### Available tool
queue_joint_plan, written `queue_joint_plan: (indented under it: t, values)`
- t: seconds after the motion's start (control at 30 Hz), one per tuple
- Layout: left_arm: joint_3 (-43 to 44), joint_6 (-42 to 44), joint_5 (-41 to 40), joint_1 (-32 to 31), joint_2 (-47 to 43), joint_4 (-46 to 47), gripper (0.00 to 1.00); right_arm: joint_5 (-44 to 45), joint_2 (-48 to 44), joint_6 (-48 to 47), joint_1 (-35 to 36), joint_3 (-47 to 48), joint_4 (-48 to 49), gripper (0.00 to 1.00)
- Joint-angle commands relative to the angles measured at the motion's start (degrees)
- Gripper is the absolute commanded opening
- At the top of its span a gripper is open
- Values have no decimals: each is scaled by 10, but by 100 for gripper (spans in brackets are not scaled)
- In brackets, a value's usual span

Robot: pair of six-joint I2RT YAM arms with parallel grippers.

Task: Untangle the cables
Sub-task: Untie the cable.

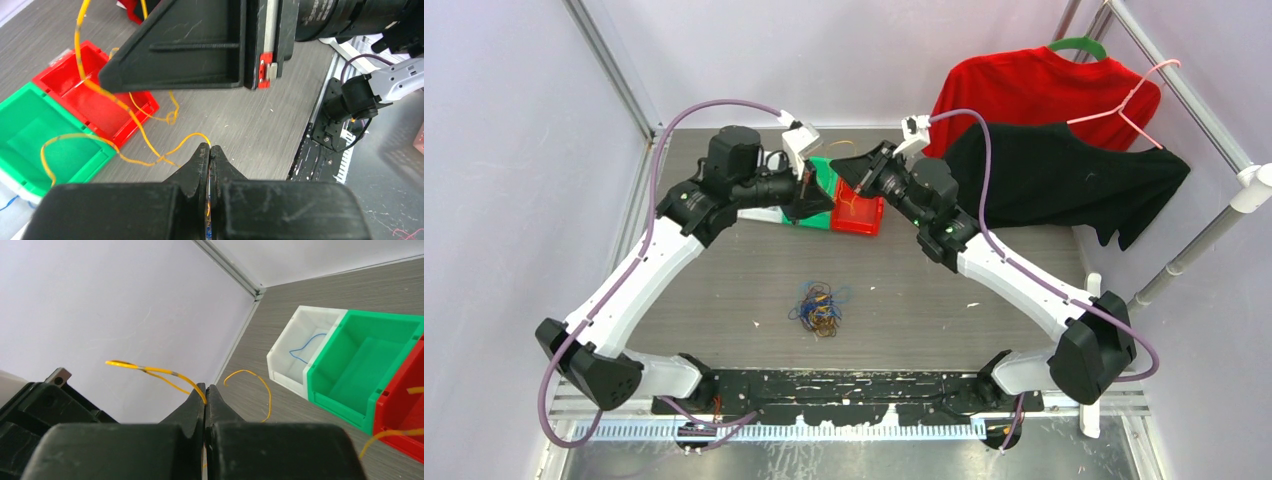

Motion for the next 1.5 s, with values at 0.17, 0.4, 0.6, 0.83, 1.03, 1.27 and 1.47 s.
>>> queue_joint_plan:
  t: [0.17, 0.4, 0.6, 0.83, 1.03, 1.27, 1.47]
  values:
    - [51, 38, 41, -5, 34, 20, 0, -47, -11, 17, -4, -24, 67, 22]
    - [84, 61, 79, -7, 36, -9, 0, -66, 19, 33, -3, -20, 72, 45]
    - [92, 81, 83, -8, 34, -27, 0, -74, 25, 49, -3, -25, 66, 42]
    - [97, 141, 70, -17, 25, -35, 0, -123, 31, 50, -2, -10, 43, 37]
    - [93, 191, 39, -37, 30, -47, 1, -54, 29, -13, -7, 38, -88, 2]
    - [72, 200, 10, -43, 29, -101, 66, 106, 62, -115, -40, 123, -187, 1]
    - [73, 211, -16, -42, 5, -181, 97, 191, 98, -201, -47, 141, -202, 1]
